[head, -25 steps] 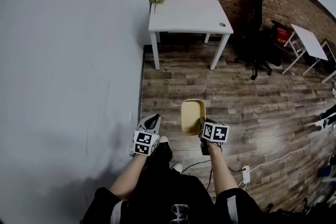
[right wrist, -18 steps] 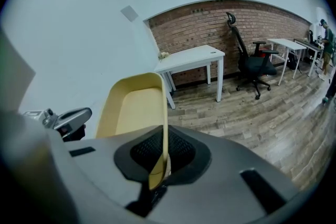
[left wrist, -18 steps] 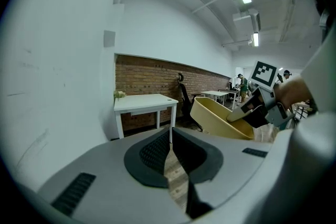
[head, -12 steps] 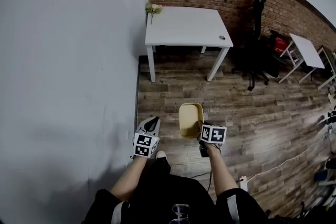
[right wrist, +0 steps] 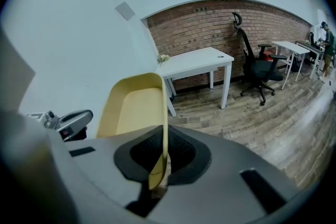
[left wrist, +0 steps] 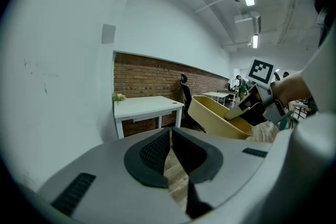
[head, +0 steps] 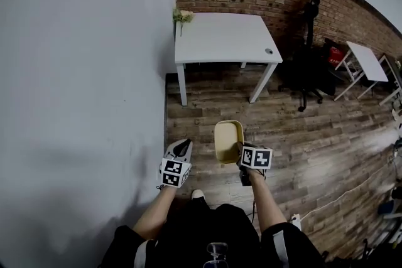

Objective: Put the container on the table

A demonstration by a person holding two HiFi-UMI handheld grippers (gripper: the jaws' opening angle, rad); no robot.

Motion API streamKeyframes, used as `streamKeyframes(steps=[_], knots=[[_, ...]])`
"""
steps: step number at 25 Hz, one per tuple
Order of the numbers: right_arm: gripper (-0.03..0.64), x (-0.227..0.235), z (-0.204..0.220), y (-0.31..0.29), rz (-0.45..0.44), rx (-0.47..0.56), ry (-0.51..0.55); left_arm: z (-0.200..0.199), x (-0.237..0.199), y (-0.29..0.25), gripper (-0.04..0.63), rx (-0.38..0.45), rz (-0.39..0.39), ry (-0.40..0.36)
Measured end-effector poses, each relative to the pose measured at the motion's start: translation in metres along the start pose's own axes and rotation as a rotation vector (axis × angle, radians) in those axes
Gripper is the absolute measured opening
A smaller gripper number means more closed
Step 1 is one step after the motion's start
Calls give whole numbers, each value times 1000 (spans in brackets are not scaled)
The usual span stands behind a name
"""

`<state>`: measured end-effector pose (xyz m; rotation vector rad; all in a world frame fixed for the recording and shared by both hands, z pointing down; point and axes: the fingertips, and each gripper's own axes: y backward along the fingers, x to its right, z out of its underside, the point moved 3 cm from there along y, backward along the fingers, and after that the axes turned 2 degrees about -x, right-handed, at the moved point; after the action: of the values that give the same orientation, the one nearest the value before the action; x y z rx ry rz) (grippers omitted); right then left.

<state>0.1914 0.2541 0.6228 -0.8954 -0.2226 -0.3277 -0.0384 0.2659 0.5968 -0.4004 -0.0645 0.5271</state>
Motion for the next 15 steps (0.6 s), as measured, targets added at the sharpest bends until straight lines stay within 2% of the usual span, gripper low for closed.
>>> streamKeyframes(steps=[6,15], knots=[[26,-12,-18,-14,4,-9,3,-13,-25,-10,28,11,1,7],[26,-10,-36,-46,1,-33,13,-5,-46,-35,28,-12,-7,35]])
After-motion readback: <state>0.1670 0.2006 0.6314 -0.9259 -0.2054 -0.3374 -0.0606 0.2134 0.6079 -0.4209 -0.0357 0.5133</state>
